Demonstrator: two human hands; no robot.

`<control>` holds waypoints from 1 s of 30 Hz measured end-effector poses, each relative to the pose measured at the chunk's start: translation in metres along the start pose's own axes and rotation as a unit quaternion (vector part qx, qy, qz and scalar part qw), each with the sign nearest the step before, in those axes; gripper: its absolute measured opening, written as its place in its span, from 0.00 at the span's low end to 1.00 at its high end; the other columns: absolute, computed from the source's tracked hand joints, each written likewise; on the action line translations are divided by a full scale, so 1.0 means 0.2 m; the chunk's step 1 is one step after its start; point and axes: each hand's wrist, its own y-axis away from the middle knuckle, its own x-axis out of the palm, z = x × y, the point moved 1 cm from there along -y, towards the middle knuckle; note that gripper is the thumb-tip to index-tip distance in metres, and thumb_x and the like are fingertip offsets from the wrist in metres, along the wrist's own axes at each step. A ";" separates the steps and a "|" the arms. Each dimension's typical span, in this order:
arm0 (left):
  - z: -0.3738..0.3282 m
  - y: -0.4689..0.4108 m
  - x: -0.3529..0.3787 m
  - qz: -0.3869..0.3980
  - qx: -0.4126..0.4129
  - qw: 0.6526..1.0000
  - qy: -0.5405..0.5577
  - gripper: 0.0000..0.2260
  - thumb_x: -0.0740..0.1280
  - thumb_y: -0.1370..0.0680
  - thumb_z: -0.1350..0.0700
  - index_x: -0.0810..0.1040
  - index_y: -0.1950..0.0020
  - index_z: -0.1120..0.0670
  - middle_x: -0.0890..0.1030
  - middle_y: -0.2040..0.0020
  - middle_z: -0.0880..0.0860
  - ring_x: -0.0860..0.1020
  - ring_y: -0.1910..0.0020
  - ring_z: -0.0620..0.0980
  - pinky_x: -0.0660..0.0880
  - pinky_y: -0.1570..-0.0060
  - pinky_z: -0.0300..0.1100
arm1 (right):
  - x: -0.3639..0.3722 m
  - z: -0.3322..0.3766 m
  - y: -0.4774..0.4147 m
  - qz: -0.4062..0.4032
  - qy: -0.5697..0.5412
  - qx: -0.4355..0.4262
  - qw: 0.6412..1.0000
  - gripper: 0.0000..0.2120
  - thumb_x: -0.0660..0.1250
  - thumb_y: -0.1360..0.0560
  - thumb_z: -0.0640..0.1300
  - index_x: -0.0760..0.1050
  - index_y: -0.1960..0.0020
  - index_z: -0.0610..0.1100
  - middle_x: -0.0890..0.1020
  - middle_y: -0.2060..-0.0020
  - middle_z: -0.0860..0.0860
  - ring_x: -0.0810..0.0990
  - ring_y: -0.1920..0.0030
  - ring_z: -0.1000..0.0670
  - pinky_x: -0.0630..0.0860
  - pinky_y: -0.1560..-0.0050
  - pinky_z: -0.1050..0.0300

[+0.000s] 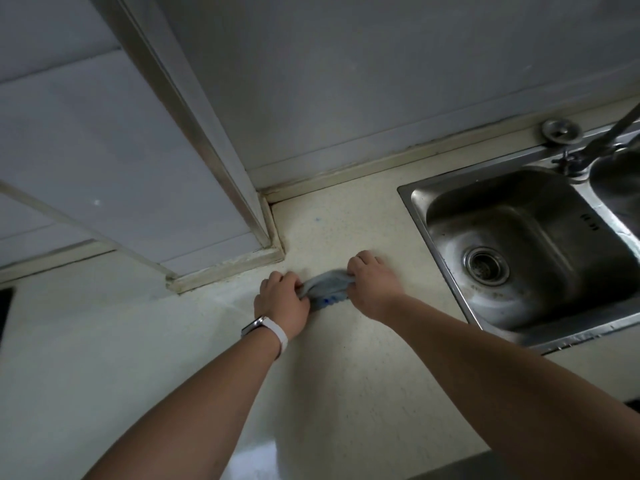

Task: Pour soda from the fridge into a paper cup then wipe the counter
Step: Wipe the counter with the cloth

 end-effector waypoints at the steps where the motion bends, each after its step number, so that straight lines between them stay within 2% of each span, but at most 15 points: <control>1: 0.02 0.04 0.00 -0.005 0.005 1.000 0.019 0.05 0.66 0.23 0.53 0.75 0.49 0.50 0.74 0.44 0.51 0.72 0.44 0.54 0.73 0.47 0.48 | 0.00 0.01 0.03 0.001 -0.017 -0.003 1.000 0.07 0.62 0.24 0.41 0.69 0.45 0.47 0.73 0.47 0.50 0.71 0.47 0.49 0.72 0.45 0.54; 3: 0.07 0.11 -0.01 -0.013 0.016 0.998 0.053 0.02 0.66 0.24 0.54 0.75 0.53 0.51 0.77 0.49 0.50 0.75 0.48 0.53 0.75 0.50 0.47 | 0.00 0.04 0.07 0.008 -0.044 -0.002 0.999 0.04 0.60 0.24 0.41 0.68 0.50 0.48 0.73 0.52 0.51 0.71 0.50 0.49 0.72 0.49 0.54; 6: 0.17 0.22 -0.05 0.000 -0.005 0.995 0.100 0.03 0.66 0.24 0.54 0.74 0.56 0.51 0.79 0.60 0.49 0.78 0.59 0.53 0.76 0.61 0.45 | 0.00 0.14 0.10 0.010 -0.082 0.020 0.996 0.01 0.60 0.25 0.43 0.68 0.53 0.48 0.74 0.56 0.51 0.73 0.55 0.48 0.72 0.57 0.54; 9: 0.28 0.30 -0.11 0.011 -0.028 0.987 0.156 0.04 0.66 0.23 0.54 0.72 0.56 0.49 0.79 0.63 0.49 0.78 0.64 0.49 0.72 0.68 0.41 | 0.00 0.27 0.11 -0.004 -0.106 0.025 0.994 0.02 0.60 0.25 0.46 0.69 0.54 0.48 0.75 0.59 0.50 0.74 0.60 0.48 0.67 0.67 0.56; 11: 0.37 0.34 -0.19 0.003 -0.026 0.983 0.184 0.05 0.65 0.22 0.54 0.72 0.57 0.48 0.78 0.64 0.48 0.77 0.66 0.47 0.71 0.69 0.40 | 0.00 0.39 0.11 -0.006 -0.124 0.035 0.992 0.03 0.60 0.25 0.47 0.71 0.53 0.48 0.77 0.61 0.50 0.75 0.61 0.49 0.65 0.69 0.58; 16: 0.68 0.41 -0.41 -0.024 -0.084 0.957 0.277 0.01 0.66 0.22 0.55 0.75 0.54 0.51 0.78 0.62 0.50 0.75 0.64 0.49 0.72 0.64 0.42 | 0.07 0.73 0.05 0.009 -0.187 0.067 0.980 0.06 0.59 0.24 0.44 0.75 0.53 0.47 0.78 0.63 0.50 0.77 0.63 0.48 0.67 0.71 0.60; 20: 0.95 0.44 -0.58 -0.043 -0.146 0.926 0.346 0.03 0.65 0.23 0.57 0.77 0.52 0.54 0.79 0.60 0.52 0.74 0.63 0.49 0.71 0.66 0.40 | 0.19 1.05 0.00 0.024 -0.216 0.061 0.974 0.09 0.58 0.23 0.42 0.77 0.51 0.43 0.79 0.60 0.48 0.77 0.60 0.47 0.70 0.65 0.58; 23: 1.18 0.45 -0.68 -0.052 -0.174 0.911 0.371 0.03 0.65 0.24 0.58 0.78 0.53 0.53 0.80 0.59 0.53 0.75 0.63 0.50 0.72 0.64 0.41 | 0.27 1.30 -0.05 0.033 -0.229 0.058 0.971 0.10 0.58 0.23 0.43 0.78 0.49 0.44 0.79 0.59 0.48 0.78 0.58 0.47 0.72 0.61 0.57; 30: 1.62 0.39 -0.86 -0.065 -0.229 0.886 0.398 0.07 0.63 0.24 0.60 0.78 0.50 0.52 0.80 0.58 0.53 0.77 0.61 0.52 0.74 0.58 0.43 | 0.46 1.73 -0.15 0.074 -0.233 0.059 0.968 0.10 0.57 0.22 0.42 0.76 0.47 0.46 0.79 0.56 0.49 0.77 0.57 0.51 0.71 0.62 0.59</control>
